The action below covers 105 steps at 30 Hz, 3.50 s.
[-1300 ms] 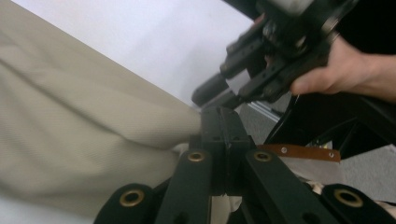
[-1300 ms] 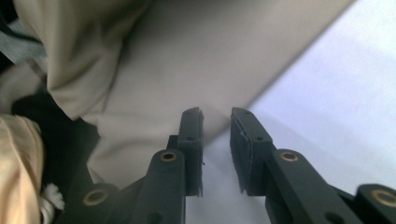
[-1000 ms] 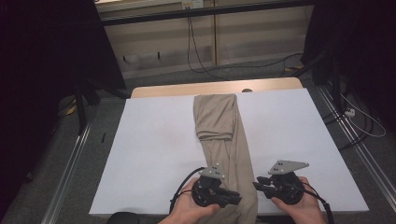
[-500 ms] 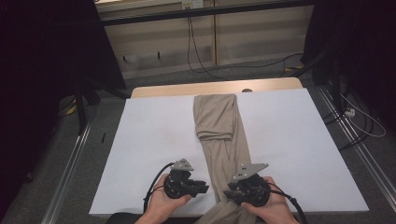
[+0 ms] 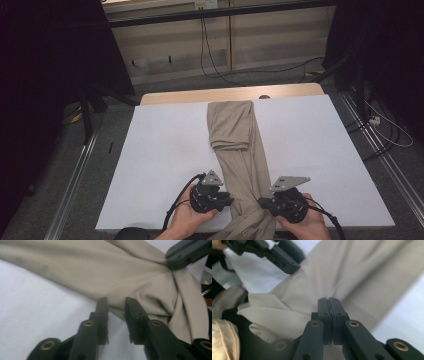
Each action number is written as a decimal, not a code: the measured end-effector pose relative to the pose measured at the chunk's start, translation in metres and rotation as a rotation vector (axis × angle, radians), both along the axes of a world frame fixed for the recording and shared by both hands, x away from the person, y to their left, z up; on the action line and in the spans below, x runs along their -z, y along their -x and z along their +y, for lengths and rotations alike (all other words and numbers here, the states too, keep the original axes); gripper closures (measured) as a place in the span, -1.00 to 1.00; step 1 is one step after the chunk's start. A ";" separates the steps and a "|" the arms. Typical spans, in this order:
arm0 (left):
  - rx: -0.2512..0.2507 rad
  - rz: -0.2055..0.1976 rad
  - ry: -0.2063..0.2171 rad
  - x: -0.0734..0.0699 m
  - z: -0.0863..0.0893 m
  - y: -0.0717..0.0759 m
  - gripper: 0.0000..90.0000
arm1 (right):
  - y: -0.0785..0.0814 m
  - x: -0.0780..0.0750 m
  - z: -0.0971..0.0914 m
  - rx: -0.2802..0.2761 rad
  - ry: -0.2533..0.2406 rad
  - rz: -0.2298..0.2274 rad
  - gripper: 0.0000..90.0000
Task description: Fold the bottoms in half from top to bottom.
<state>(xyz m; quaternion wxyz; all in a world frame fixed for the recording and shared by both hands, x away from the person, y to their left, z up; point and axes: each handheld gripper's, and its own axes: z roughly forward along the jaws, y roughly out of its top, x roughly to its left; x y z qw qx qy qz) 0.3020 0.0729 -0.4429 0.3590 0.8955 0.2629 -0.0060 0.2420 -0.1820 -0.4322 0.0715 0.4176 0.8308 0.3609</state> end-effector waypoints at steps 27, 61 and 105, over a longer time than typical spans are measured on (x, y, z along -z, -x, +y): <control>0.039 0.046 0.039 -0.002 -0.016 0.007 0.50 | 0.005 0.006 0.035 -0.246 -0.023 0.025 0.47; 0.088 0.078 0.060 -0.018 0.001 0.011 0.67 | 0.003 -0.005 -0.024 -0.105 -0.074 -0.025 0.45; -0.190 -0.193 0.102 -0.024 0.016 -0.113 -0.59 | -0.163 -0.004 -0.012 0.010 -0.053 -0.131 0.19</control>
